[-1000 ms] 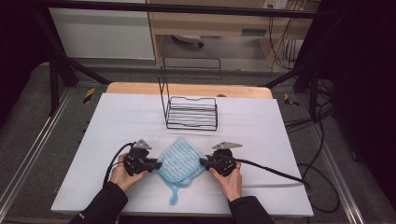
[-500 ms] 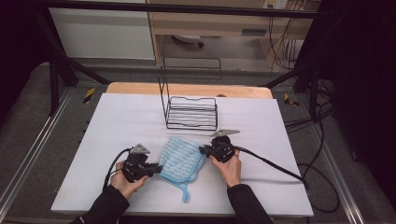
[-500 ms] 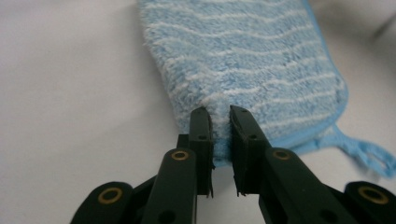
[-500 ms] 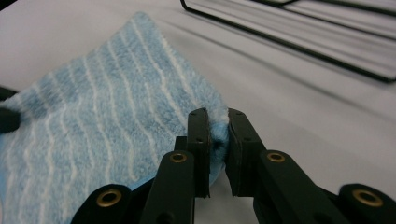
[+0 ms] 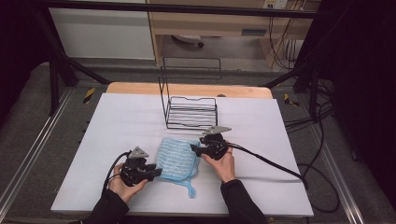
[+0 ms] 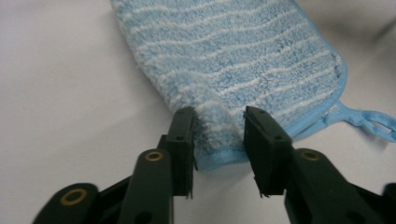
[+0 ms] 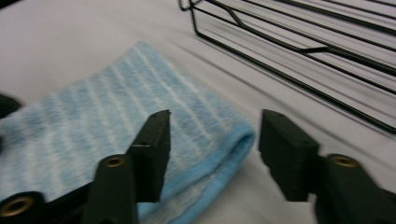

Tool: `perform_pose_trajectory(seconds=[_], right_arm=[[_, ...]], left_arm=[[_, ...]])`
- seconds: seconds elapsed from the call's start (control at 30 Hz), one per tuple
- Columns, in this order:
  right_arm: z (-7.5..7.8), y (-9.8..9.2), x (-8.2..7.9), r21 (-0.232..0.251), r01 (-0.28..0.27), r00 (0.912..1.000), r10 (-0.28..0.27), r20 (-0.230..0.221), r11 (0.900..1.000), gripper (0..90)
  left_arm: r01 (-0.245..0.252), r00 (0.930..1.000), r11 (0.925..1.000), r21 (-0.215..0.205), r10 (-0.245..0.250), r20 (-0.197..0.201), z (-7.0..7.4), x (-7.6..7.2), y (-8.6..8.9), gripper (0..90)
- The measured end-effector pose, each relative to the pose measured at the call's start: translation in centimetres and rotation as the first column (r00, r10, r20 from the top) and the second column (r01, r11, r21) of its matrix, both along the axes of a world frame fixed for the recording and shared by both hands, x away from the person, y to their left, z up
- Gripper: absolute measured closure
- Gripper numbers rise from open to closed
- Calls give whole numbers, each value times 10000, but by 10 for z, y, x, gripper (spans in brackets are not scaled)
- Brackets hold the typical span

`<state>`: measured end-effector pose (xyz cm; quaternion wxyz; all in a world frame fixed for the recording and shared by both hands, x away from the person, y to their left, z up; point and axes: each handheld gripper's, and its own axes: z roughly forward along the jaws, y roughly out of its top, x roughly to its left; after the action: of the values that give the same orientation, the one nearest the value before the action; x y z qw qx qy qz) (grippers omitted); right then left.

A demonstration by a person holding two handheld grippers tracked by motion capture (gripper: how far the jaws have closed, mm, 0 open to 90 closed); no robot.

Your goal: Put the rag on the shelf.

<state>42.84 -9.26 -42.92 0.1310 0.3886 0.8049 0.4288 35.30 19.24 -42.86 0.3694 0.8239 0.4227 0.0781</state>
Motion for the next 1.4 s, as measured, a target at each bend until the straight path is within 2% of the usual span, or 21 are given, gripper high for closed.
perform_pose_trajectory(seconds=[0.03, 0.07, 0.2, 0.3, 0.37, 0.43, 0.6, 0.77, 0.87, 0.93, 1.03, 1.07, 1.13, 1.27, 1.33, 1.4], right_arm=[[7, -2, -13, 68, -222, 9997, 222, 60, 9997, 394], [7, -2, -13, 68, -222, 9997, 222, 60, 9997, 394], [8, -5, -41, -72, -665, 9978, 664, -38, 9978, 411], [1, -6, -60, 174, -898, 9942, 907, -587, 9958, 461], [-6, -4, -69, 158, -1061, 9911, 1070, -792, 9942, 490], [-16, 0, -78, 69, -1249, 9862, 1249, -1084, 9921, 578], [-21, 1, -84, 45, -1300, 9826, 1294, -1331, 9915, 628], [-23, 4, -93, 525, -1486, 9765, 1550, -1496, 9875, 622], [-26, 8, -96, 282, -1625, 9744, 1649, -1526, 9863, 629], [-27, 11, -99, 158, -1635, 9776, 1642, -1316, 9864, 642], [-29, 13, -103, 147, -1601, 9792, 1607, -1236, 9870, 728], [-29, 13, -104, 56, -1603, 9801, 1598, -1176, 9871, 788], [-29, 13, -104, 77, -1665, 9774, 1661, -1306, 9860, 837], [-26, 12, -101, 14, -1699, 9744, 1682, -1491, 9855, 864], [-23, 8, -99, -197, -1720, 9751, 1674, -1453, 9849, 868], [-18, 0, -97, -121, -1595, 9766, 1560, -1478, 9871, 873]], left_arm=[[-37, 9999, 10000, 36, 36, 103, 2, 0, 2, 571], [-63, 9999, 10000, 43, 63, 154, 3, 0, 3, 571], [-271, 9994, 9996, -1, 271, 225, 7, 2, 11, 511], [-370, 9987, 9993, -5, 370, 348, 9, 4, 16, 486], [-458, 9980, 9989, 15, 457, 427, 11, 5, 19, 468], [-517, 9975, 9987, 40, 514, 478, 11, 6, 20, 437], [-567, 9974, 9983, 104, 562, 460, 8, 8, 25, 406], [-534, 9975, 9984, 161, 526, 466, 6, 10, 26, 353], [-455, 9975, 9989, 130, 447, 542, 7, 12, 26, 315], [-483, 9977, 9987, 130, 477, 474, 6, 12, 27, 279], [-504, 9976, 9986, 141, 496, 485, 5, 13, 28, 260], [-511, 9975, 9986, 143, 504, 488, 5, 13, 28, 255], [-557, 9973, 9984, 124, 550, 482, 5, 13, 29, 247], [-589, 9972, 9983, 52, 586, 471, 5, 14, 31, 248], [-603, 9971, 9982, 28, 601, 475, 5, 14, 32, 249], [-583, 9972, 9983, 5, 582, 479, 5, 14, 32, 250]])
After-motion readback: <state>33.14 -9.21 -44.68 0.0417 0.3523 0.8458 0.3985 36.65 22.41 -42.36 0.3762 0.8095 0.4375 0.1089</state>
